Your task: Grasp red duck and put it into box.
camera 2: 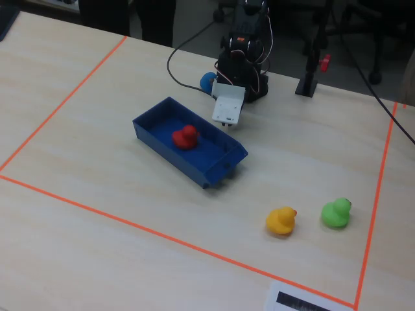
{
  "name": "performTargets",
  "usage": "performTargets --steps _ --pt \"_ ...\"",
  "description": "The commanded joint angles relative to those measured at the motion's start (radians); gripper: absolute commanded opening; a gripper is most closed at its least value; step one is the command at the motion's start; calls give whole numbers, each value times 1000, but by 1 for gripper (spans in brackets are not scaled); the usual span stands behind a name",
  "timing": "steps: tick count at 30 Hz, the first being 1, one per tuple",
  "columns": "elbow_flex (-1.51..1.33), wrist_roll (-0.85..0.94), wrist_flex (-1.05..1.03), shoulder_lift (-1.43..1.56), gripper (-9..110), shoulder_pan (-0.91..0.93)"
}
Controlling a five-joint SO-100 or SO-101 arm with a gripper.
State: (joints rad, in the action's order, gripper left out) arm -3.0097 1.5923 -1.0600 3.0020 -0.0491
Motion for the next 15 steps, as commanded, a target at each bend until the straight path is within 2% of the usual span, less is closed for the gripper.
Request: performTargets --steps 1,15 --pt "-31 6 -61 83 0 9" --pt "-101 6 -268 285 0 26"
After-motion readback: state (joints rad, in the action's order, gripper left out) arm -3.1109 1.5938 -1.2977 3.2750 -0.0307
